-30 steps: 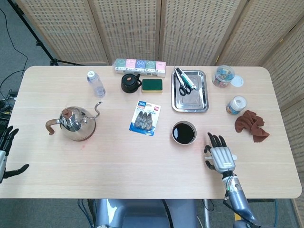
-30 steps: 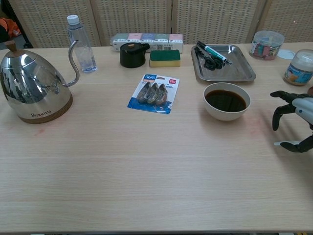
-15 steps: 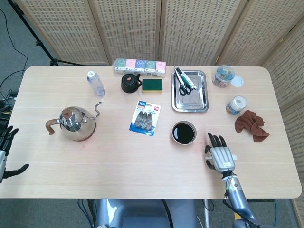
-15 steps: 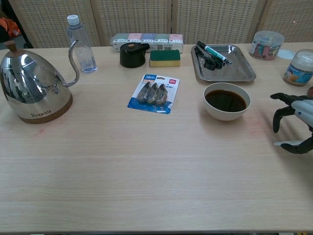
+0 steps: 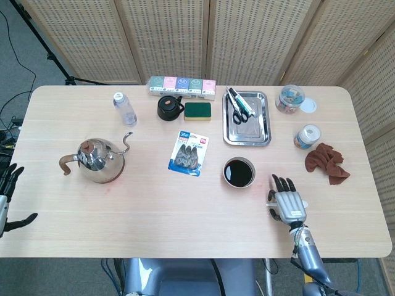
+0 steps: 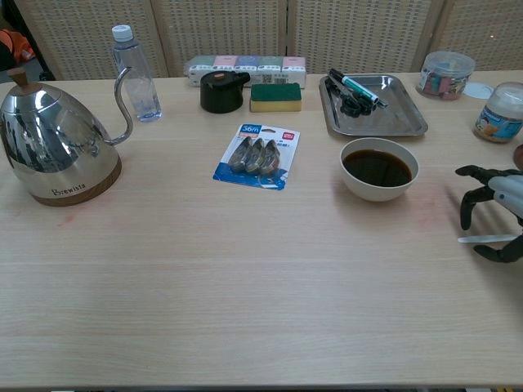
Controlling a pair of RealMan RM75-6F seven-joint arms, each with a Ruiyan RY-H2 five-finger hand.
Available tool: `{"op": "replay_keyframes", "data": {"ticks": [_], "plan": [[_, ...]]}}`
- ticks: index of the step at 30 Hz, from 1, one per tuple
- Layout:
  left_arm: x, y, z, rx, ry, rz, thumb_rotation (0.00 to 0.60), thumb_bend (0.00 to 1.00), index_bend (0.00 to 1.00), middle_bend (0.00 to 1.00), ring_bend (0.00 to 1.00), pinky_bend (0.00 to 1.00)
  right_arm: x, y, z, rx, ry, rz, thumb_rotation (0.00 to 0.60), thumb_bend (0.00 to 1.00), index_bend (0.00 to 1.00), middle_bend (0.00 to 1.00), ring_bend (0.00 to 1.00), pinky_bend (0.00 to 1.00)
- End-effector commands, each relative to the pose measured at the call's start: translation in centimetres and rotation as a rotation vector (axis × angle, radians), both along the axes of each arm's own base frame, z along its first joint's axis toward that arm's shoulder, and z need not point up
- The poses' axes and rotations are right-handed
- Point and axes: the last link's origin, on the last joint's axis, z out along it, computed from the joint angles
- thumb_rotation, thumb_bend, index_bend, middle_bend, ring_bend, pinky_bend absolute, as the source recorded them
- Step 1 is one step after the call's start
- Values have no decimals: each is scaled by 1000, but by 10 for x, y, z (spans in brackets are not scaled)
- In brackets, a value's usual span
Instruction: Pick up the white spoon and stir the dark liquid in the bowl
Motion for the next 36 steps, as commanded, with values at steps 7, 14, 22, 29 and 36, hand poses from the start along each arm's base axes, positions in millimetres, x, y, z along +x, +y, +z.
{"op": "replay_keyframes", "data": {"ticks": [7,14,22,29,36], "plan": [[0,1,-2,-5,3,2,600,0,0,0,0,0,-5,-2,1,6,9,-19,600,363,450,0,0,17],[0,1,-2,-5,4,3,600,0,0,0,0,0,-5,-3,-1,14,0,-26,600,363,450,0,0,17],[0,1,-1,-3,0,3,600,0,0,0,0,0,-6,-5,1,42,10,-54,600,363,456,0,0,17],[0,0,-1,-4,-1,0,600,0,0,0,0,0,-6,-5,3,37,6,-53,600,421,521,0,0,17],[0,0,-1,-5,-4,2,600,0,0,0,0,0,4,0,25,-27,-57,-3,600,426,529,0,0,17]]}}
